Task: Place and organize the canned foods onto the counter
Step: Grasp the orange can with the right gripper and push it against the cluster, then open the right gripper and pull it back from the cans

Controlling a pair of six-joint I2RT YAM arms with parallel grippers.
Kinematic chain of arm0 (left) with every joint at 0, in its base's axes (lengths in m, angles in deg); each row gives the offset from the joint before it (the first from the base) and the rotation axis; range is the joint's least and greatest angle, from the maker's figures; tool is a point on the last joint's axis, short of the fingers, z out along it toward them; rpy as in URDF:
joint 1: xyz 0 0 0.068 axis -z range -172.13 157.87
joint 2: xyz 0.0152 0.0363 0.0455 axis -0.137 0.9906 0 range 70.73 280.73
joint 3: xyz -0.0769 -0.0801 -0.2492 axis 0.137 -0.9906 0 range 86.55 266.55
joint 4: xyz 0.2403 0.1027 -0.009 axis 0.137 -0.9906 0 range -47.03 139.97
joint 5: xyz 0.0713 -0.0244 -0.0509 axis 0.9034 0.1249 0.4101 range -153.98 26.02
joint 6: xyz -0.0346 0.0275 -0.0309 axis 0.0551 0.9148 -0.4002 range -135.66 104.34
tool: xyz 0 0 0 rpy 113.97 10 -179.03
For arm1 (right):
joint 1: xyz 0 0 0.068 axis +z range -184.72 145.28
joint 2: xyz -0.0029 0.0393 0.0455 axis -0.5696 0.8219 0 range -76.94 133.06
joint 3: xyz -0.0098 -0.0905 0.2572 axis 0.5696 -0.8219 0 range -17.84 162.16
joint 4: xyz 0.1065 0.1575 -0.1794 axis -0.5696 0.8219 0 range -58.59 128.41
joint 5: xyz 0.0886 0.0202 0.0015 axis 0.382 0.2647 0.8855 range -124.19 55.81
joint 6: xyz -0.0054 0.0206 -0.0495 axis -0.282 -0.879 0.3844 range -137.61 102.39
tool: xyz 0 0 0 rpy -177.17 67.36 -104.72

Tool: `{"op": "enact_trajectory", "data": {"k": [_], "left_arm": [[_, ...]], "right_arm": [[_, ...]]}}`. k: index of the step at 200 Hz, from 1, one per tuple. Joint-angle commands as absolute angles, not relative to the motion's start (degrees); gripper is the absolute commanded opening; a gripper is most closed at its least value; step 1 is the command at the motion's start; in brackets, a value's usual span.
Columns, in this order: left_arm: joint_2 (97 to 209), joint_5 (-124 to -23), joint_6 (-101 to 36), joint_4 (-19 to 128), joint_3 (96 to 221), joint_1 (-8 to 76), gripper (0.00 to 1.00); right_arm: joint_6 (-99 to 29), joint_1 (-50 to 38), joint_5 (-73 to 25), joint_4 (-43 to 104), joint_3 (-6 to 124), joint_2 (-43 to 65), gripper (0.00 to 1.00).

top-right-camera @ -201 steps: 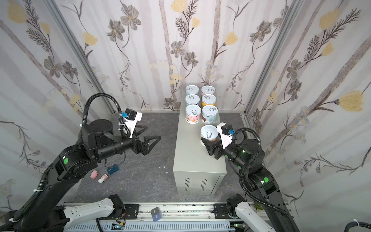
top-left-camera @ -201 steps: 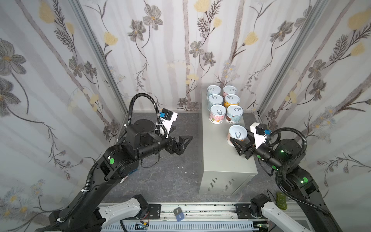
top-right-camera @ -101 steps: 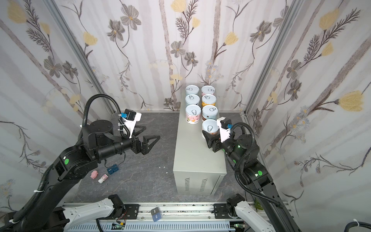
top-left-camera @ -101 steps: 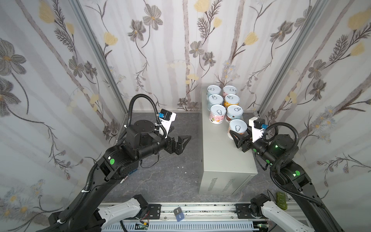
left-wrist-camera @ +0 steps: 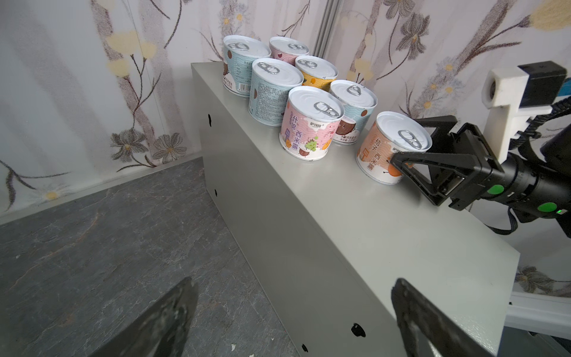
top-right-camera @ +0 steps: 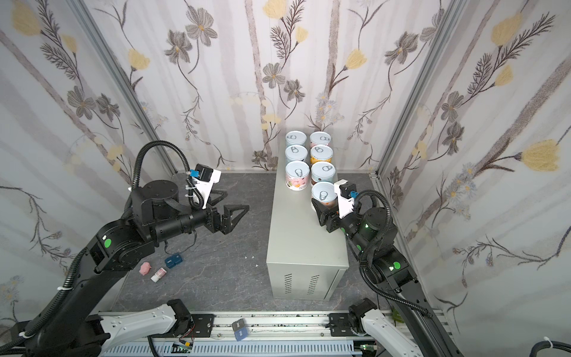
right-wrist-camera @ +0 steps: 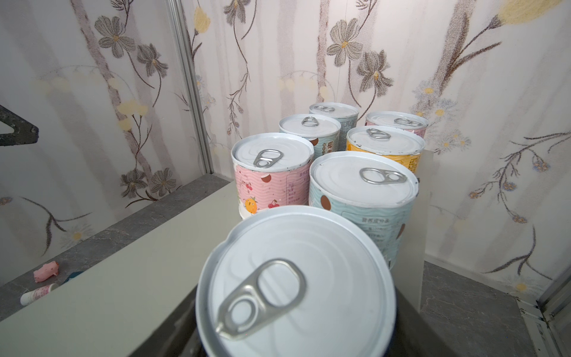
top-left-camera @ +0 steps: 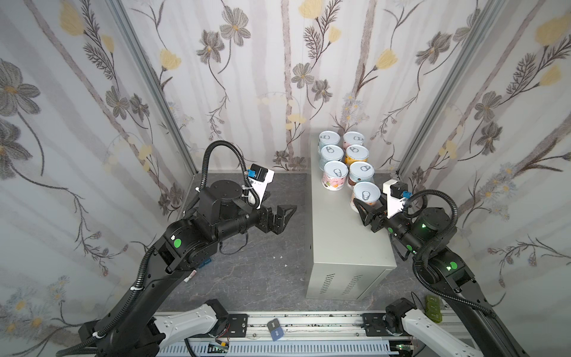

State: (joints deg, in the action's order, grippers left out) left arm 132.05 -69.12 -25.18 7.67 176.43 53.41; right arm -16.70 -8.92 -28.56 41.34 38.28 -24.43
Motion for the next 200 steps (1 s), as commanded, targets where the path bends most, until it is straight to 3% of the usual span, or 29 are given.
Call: {"op": "enact_trajectory", "data": {"k": [1, 200], "left_arm": [[132.1, -69.0, -26.2, 9.2, 176.8, 53.2, 1.00], [131.0, -68.5, -26.5, 9.7, 175.7, 53.3, 1.00]], "right_arm": [[-14.8, -9.0, -30.0, 43.4, 37.8, -23.9, 0.66], [-14.8, -9.8, -29.9, 42.7, 38.1, -23.7, 0.65]]}}
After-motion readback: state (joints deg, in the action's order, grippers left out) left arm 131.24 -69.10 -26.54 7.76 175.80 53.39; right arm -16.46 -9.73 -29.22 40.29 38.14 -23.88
